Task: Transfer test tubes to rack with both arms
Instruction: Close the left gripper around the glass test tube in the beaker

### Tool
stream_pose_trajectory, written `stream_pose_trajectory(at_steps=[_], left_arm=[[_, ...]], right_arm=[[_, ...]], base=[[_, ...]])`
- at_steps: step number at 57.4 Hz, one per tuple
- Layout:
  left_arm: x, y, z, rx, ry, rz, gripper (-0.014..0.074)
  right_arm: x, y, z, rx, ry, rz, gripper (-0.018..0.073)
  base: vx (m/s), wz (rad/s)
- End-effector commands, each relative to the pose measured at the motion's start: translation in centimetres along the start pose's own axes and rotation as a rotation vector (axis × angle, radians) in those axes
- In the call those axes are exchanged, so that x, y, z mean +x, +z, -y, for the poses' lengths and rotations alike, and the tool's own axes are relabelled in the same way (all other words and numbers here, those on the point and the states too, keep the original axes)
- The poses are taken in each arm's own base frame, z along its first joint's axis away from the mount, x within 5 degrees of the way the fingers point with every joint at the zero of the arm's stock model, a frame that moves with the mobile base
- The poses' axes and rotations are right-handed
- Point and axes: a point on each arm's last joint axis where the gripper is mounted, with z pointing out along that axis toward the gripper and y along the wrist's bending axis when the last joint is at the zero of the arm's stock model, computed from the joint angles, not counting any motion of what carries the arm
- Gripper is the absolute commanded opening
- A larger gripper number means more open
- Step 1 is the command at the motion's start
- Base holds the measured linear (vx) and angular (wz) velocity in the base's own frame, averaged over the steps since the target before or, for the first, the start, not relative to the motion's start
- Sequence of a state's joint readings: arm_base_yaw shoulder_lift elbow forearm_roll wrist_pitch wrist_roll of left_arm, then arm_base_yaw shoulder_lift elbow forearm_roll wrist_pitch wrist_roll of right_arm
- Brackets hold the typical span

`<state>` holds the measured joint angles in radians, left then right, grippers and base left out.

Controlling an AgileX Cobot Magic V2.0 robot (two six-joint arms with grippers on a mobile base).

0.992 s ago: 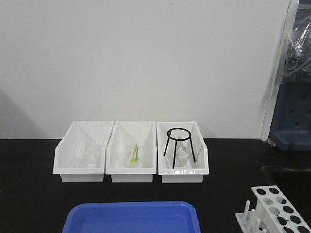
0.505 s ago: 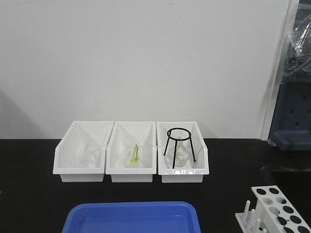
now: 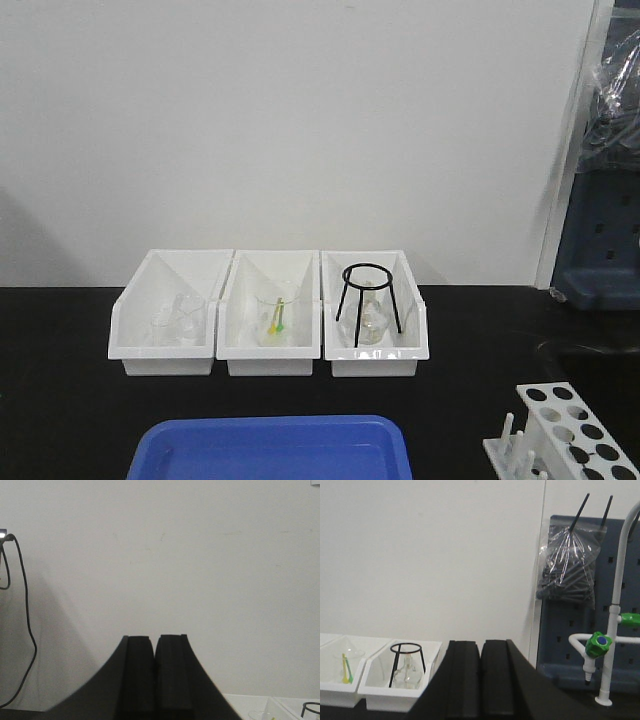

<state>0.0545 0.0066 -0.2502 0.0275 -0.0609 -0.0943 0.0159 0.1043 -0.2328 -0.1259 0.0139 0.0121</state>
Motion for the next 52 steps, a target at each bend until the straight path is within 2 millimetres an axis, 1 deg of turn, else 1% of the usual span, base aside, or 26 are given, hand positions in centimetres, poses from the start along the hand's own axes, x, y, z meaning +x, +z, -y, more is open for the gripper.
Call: stream_pose_trajectory(at_steps=[1,11,20,26,34,39,46,52], left_arm=[[-2.0,1.0,0.2,0.005,0.042,-0.004,0.0013],[-0.5,3.0,0.0,0.005,0.191,-0.164,0.0036],[1.1,4.5,-0.1,0.006,0.221,-0.290,0.0092],[1.9,5.2,-0.2,0.009,0.222,-0.345,0.0179],[2.9,6.0,-0.3,0.011,0.219,-0.415,0.0354],[3.5,6.4,-0.3,0.011,0.219,-0.453,0.0442],[4.1,6.9,-0.3,0.015,0.220,-0.485,0.0503],[5.0,7.4,-0.4,0.018,0.226,-0.543,0.0509]], right_arm=[[-1.2,1.3,0.1,0.002,-0.006,-0.011,-0.0004],[0.0,3.0,0.0,-0.011,-0.005,-0.122,0.0008],[0.8,4.0,-0.1,-0.019,-0.004,-0.194,0.0058],[1.2,4.5,-0.1,-0.023,-0.004,-0.225,0.0125],[1.5,4.8,-0.1,-0.025,-0.004,-0.246,0.0250],[1.5,4.8,-0.1,-0.025,-0.004,-0.247,0.0321],[1.5,4.8,-0.1,-0.025,-0.004,-0.247,0.0373],[1.5,4.8,-0.1,-0.025,-0.004,-0.247,0.0377]], base=[[0.00,0.00],[0.00,0.00],[0.00,0.00],[0.00,0.00],[0.00,0.00],[0.00,0.00],[0.00,0.00],[0.00,0.00]])
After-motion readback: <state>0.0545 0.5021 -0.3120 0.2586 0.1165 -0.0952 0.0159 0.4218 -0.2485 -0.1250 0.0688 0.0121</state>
